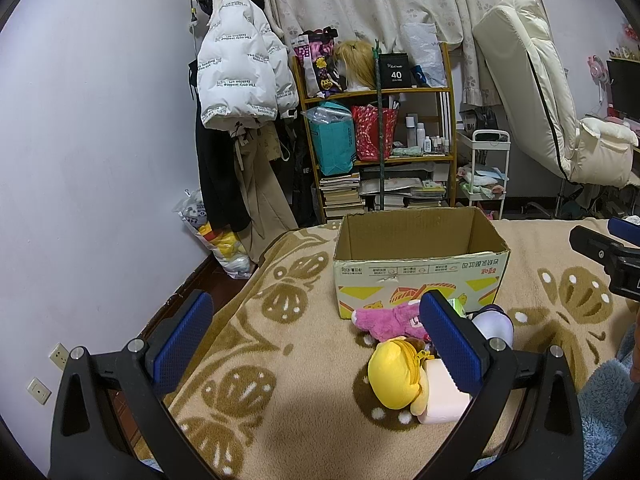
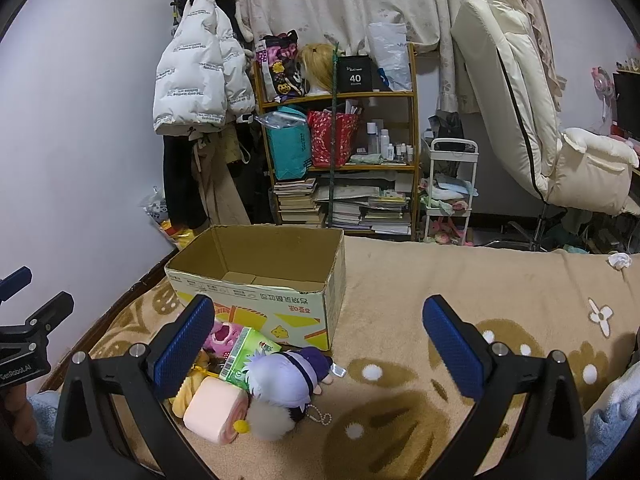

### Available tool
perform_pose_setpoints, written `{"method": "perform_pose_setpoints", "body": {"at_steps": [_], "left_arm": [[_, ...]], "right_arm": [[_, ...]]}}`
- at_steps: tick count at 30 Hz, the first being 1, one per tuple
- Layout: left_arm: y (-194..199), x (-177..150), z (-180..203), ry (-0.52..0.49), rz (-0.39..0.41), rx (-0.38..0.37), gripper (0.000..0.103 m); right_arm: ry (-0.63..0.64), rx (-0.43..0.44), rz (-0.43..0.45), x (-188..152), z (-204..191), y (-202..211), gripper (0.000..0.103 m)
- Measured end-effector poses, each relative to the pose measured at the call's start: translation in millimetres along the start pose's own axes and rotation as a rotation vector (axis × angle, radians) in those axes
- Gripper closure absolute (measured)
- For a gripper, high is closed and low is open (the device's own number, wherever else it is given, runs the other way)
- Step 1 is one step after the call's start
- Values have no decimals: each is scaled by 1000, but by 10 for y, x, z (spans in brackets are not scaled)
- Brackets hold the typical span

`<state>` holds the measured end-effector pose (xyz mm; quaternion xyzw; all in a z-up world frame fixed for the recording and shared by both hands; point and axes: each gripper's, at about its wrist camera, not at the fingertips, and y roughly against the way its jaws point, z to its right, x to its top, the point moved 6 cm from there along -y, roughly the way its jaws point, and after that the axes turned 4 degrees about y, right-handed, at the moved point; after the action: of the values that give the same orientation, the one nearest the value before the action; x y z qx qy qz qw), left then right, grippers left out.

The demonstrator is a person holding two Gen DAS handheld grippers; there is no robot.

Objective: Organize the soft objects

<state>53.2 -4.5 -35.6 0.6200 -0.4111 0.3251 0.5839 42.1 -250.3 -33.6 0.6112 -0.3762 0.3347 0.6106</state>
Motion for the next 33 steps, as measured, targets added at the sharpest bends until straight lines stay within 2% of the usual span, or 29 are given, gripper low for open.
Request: {"method": "perform_pose_setpoints", "body": {"at_steps": [5,13,23,28,33], "left_arm": [[-11,-30,-5,-1,-5,0,1],[-160,-102,-29,6,-60,5,1],[-465,-74,31,1,-140,-22,1],[-719,-101,85,8,-185,-10,1],[-875,-171,116,50,-244,-48,1]], "right_arm": [[2,1,-1,-6,-8,-1,0],[-10,8,-32,-96,8,-71,0],[-49,102,-120,-31,23,-305,0],[-36,117,-171,-11,-6,-474,0],[-66,142,-237,-71,19,-645,0]]}}
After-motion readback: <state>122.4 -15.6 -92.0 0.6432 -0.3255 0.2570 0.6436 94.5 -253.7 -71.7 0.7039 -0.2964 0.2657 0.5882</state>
